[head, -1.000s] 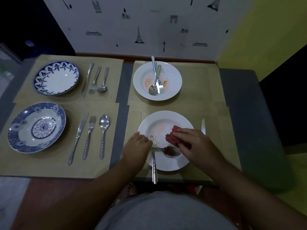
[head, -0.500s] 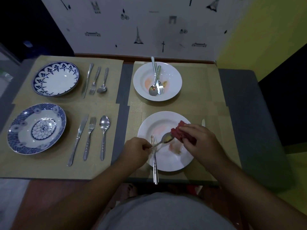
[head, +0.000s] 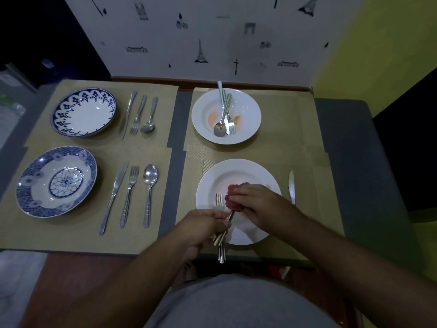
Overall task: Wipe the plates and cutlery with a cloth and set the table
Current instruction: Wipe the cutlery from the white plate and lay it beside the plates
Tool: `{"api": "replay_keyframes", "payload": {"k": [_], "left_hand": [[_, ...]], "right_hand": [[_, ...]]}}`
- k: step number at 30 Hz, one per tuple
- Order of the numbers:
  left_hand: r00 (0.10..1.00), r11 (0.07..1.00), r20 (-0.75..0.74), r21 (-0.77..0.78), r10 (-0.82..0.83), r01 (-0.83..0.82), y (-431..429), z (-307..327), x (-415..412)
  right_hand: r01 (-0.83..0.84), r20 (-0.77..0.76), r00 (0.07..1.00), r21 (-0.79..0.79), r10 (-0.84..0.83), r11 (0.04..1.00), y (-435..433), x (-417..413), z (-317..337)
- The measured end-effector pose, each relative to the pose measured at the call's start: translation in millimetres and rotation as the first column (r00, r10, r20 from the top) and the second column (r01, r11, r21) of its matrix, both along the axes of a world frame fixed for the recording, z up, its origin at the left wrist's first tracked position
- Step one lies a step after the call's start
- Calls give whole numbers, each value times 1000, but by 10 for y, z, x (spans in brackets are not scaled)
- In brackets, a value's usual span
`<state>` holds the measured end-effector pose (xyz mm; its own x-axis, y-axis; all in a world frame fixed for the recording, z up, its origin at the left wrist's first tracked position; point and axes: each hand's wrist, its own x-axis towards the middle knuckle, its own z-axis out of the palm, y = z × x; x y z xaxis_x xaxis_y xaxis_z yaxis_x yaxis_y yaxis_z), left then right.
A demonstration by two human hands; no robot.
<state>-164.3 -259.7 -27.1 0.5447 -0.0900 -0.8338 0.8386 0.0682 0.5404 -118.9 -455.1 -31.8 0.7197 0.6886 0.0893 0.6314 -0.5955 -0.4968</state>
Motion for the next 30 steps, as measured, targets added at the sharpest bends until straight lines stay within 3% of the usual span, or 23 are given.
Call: {"api": "replay_keyframes", "payload": {"k": [5, 10, 14, 19, 24, 28, 30], "left_hand": [[996, 993, -26, -87, 80, -82, -27, -5, 13], [996, 991, -31, -101, 83, -86, -54, -1, -46], [991, 986, 2, -96, 137, -136, -61, 49, -4], [987, 984, 8, -86, 158, -156, -49, 105, 45], [985, 986, 76, -76, 154, -149, -66, 152, 119], [988, 991, 89, -56, 127, -123, -68, 156, 110], [985, 987, 86, -67, 151, -145, -74, 159, 98]], "right_hand": [[135, 0, 991, 0, -135, 991, -22, 158, -43], [-32, 80, 996, 8, 32, 999, -40, 92, 80], [151, 52, 987, 24, -152, 988, -114, 333, 60], [-48, 89, 995, 33, 45, 998, 18, 154, 173], [96, 40, 994, 44, -98, 994, 39, 307, 157], [-35, 66, 997, 18, 34, 999, 67, 186, 196], [-17, 94, 995, 1, 17, 1000, 32, 318, 207]]}}
